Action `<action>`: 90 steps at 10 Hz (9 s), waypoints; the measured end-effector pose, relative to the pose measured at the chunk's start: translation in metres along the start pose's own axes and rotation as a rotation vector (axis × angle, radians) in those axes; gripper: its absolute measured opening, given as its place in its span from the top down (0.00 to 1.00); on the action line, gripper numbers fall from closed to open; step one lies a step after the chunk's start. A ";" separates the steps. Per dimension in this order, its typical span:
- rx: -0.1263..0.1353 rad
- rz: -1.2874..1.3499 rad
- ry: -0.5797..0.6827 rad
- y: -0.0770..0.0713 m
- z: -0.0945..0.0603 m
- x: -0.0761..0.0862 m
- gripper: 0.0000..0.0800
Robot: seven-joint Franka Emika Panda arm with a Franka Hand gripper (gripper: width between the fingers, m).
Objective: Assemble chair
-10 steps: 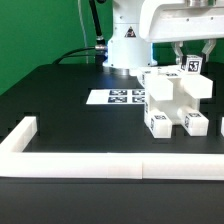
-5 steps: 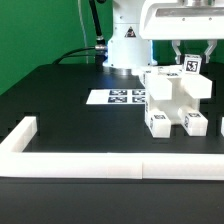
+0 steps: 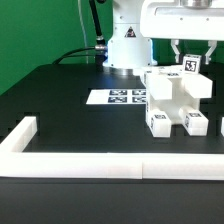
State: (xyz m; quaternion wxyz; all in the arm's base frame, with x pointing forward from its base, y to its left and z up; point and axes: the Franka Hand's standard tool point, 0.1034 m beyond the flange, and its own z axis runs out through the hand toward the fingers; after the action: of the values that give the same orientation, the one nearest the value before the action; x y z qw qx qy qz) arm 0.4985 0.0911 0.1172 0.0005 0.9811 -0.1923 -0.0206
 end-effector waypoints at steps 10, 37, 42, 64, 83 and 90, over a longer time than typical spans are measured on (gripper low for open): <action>-0.009 -0.634 0.005 -0.002 -0.002 -0.002 0.19; -0.028 -0.640 0.023 0.001 0.000 0.001 0.64; -0.022 -0.305 0.026 0.001 0.001 0.000 0.64; -0.009 -0.238 0.019 -0.012 0.004 -0.008 0.19; -0.024 -0.556 0.024 -0.011 0.002 -0.005 0.64; -0.011 -0.149 0.024 -0.012 0.002 -0.006 0.64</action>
Offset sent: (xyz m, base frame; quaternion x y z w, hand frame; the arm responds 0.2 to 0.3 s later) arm -0.0076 0.0054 0.0004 -0.0199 0.0130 -0.0798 0.9965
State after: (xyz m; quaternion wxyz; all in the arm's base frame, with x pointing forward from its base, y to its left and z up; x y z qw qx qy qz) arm 0.4973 0.1045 0.1150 0.0067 0.9929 -0.1186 -0.0098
